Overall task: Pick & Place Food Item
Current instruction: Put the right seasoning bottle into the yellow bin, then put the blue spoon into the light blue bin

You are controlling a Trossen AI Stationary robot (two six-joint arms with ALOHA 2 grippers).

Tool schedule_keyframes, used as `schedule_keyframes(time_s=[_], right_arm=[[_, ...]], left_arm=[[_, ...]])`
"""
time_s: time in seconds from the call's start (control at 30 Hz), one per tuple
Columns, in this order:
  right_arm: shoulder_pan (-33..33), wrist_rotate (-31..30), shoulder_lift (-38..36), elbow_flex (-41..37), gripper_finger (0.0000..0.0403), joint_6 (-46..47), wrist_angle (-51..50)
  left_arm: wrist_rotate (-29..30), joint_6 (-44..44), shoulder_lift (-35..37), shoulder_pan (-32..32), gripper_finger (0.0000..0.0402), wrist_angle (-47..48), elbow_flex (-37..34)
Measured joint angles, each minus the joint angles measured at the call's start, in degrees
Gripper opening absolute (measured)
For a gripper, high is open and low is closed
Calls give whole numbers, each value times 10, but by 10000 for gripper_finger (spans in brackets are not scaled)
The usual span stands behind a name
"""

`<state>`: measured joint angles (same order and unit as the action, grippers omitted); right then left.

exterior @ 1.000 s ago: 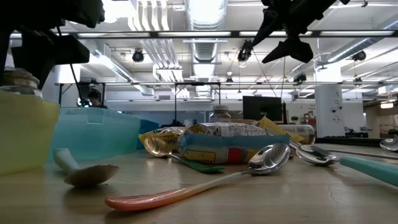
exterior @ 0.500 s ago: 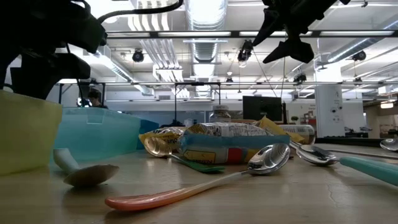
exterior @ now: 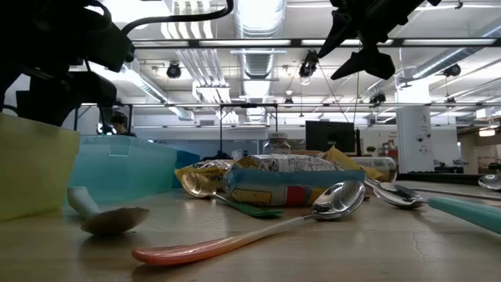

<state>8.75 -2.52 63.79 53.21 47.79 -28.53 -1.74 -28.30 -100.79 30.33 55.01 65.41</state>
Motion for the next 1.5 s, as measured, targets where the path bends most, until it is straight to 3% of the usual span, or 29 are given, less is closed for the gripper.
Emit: schedule_keyframes(time_s=[0.17, 0.3, 0.83, 1.1, 1.3, 1.5], right_arm=[[0, 0, 0, 0, 241, 0, 0], [0, 0, 0, 0, 241, -2, 0], [0, 31, 0, 0, 241, -19, 0], [0, 30, 0, 0, 241, -14, 0], [0, 30, 0, 0, 241, -13, 0], [0, 30, 0, 0, 241, -14, 0]], left_arm=[[0, 0, 0, 0, 265, -2, 0], [-4, 3, 0, 0, 289, -4, 0], [-11, -19, 68, 0, 295, -3, -1], [46, -14, 133, -1, 296, 13, 25], [96, 77, 135, -16, 296, 7, 75], [97, 195, 98, -45, 296, -5, 115]])
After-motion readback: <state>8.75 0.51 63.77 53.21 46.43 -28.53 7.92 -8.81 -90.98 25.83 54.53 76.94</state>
